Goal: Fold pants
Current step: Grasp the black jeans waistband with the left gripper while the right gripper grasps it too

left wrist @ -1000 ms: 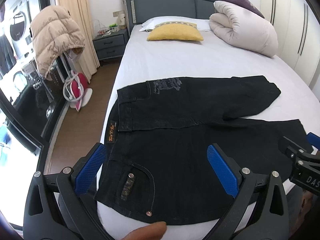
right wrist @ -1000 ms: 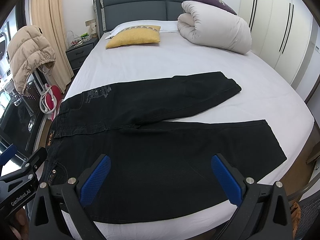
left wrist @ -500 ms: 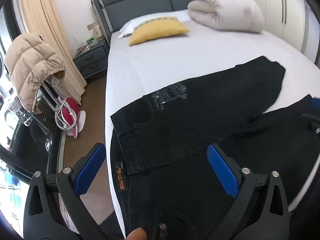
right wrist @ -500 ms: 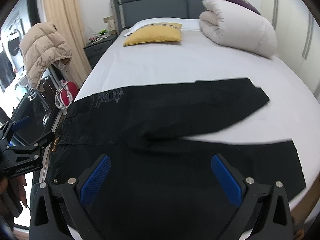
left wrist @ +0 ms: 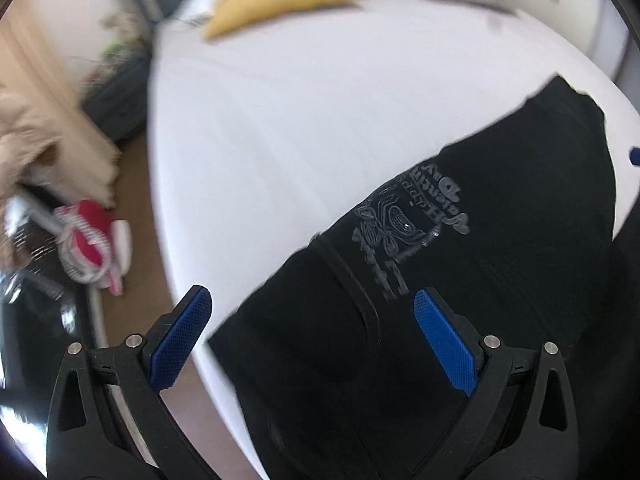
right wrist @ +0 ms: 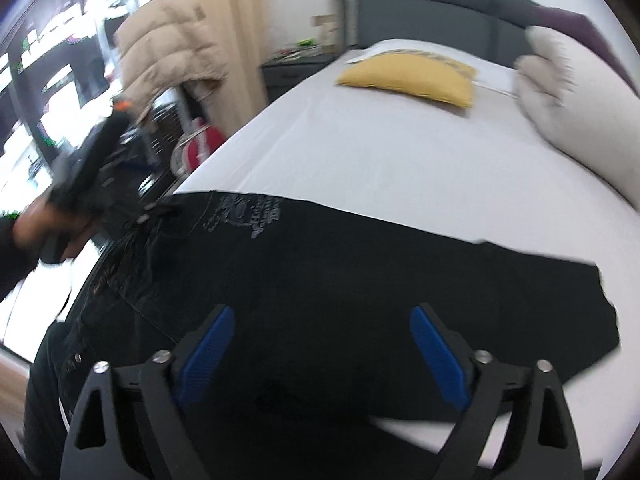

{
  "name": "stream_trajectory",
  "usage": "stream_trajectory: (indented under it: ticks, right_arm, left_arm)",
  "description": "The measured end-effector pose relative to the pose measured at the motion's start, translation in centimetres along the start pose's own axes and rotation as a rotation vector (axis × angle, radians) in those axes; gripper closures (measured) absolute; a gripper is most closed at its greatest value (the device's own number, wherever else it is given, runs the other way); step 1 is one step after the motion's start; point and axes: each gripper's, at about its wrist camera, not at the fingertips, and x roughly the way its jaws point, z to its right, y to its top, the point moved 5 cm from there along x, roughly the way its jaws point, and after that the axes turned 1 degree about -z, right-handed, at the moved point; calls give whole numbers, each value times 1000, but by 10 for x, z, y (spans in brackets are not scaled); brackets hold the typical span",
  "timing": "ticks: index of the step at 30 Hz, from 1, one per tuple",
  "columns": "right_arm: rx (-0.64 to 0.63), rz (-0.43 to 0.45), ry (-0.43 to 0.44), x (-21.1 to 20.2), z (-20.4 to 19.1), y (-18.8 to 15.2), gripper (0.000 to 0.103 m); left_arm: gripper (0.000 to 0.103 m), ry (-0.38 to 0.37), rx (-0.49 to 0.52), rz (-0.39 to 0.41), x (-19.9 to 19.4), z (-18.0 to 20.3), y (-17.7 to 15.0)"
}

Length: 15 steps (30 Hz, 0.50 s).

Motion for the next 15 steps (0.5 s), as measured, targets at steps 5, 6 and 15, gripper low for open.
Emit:
stream_trajectory:
  ticks: [5, 6, 15]
  right_arm:
    - [-61, -26, 86, 30, 11, 15, 19]
    - [-70, -26, 96, 34, 12, 17, 20]
    - [-184, -85, 184, 75, 9, 35, 33]
  left_arm:
    - [1, -96, 67, -37, 50, -16, 32]
    - [1, -118, 75, -46, 57, -17, 36]
    - [20, -202, 93, -115, 105, -29, 45]
